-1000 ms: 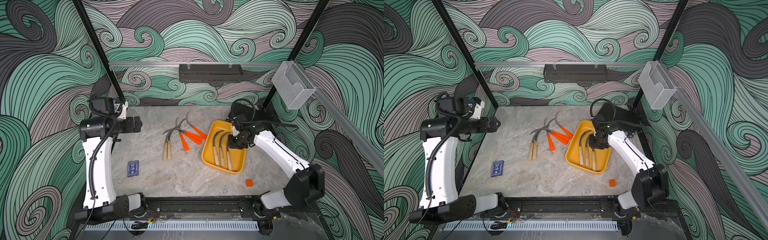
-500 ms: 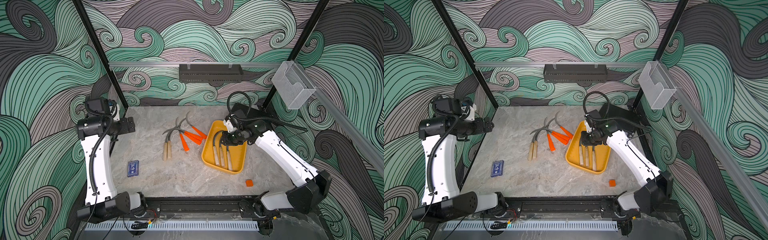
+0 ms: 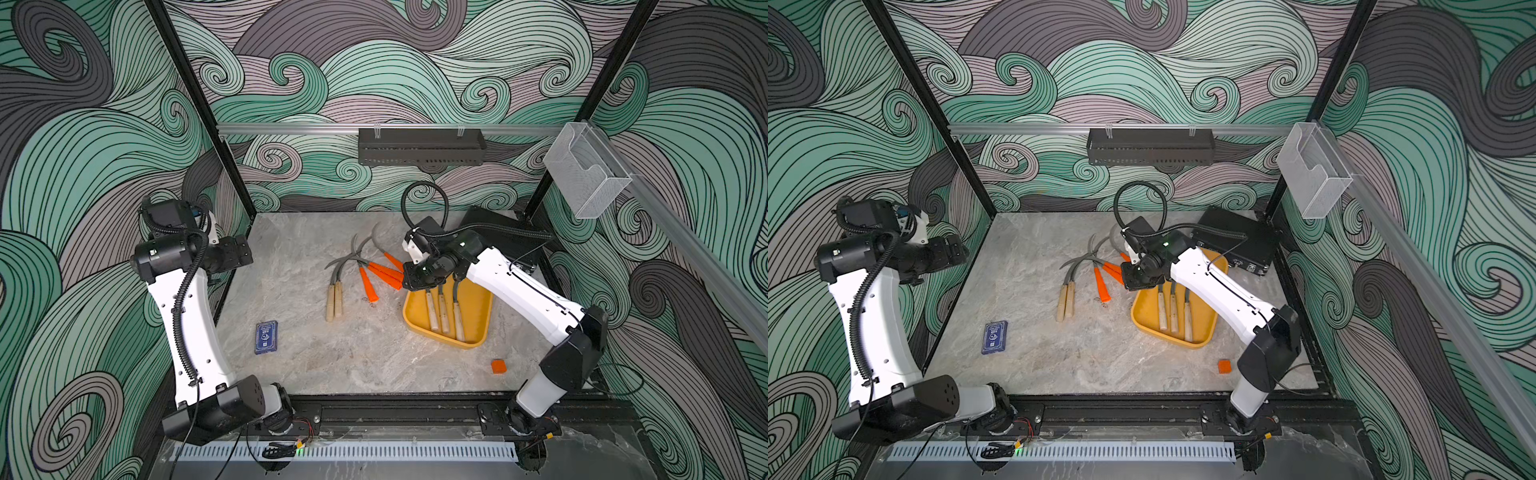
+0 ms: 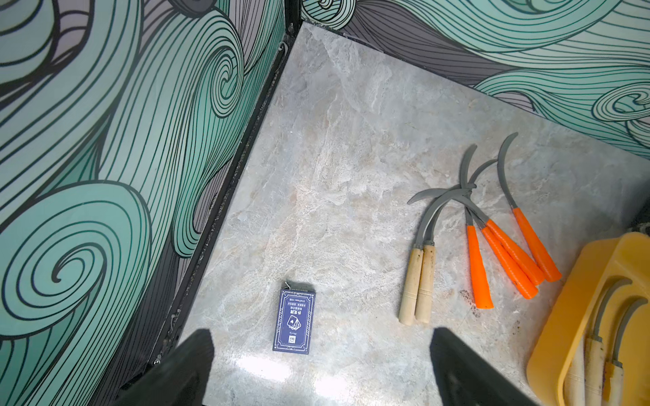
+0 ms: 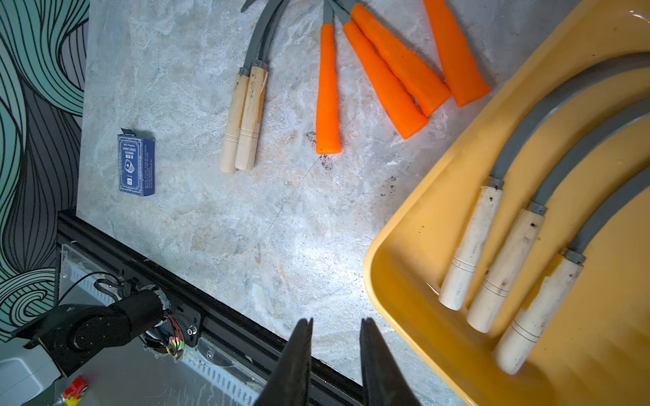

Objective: Put small sickles into storage boxes
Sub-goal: Pick up the sickle at the center of the board.

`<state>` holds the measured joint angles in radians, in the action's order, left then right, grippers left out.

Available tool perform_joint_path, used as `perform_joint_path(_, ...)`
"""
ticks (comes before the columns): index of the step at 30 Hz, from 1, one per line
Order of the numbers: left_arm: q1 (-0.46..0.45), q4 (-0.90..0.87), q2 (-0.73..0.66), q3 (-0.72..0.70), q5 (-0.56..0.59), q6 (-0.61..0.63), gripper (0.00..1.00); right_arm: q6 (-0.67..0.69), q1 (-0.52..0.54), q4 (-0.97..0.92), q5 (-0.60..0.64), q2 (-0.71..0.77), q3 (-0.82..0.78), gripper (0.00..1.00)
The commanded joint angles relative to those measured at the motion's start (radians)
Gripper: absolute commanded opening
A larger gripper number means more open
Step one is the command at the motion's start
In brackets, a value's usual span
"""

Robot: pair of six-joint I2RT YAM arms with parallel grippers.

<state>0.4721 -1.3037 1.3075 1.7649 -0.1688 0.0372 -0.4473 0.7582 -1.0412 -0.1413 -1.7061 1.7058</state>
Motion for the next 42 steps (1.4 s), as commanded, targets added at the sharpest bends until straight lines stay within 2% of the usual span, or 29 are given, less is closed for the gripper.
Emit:
perform_joint_path(1, 0.018, -0.026, -0.034, -0.007, -0.059, 0.032, 0.96, -0.016, 0.042, -0.014, -0.009, -0.052, 0.059, 0.27)
perform_joint_path(16, 0.027, -0.025, -0.080, 0.004, -0.100, 0.075, 0.96, -0.042, 0.180, -0.005, -0.020, -0.268, 0.232, 0.27)
perform_joint_path(29, 0.028, -0.033, -0.089, 0.013, -0.138, 0.086, 0.97, -0.051, 0.230, 0.006, -0.038, -0.373, 0.288, 0.28)
perform_joint_path(42, 0.027, -0.029, -0.113, -0.036, -0.161, 0.095, 0.97, -0.058, 0.232, 0.017, -0.047, -0.480, 0.361, 0.28)
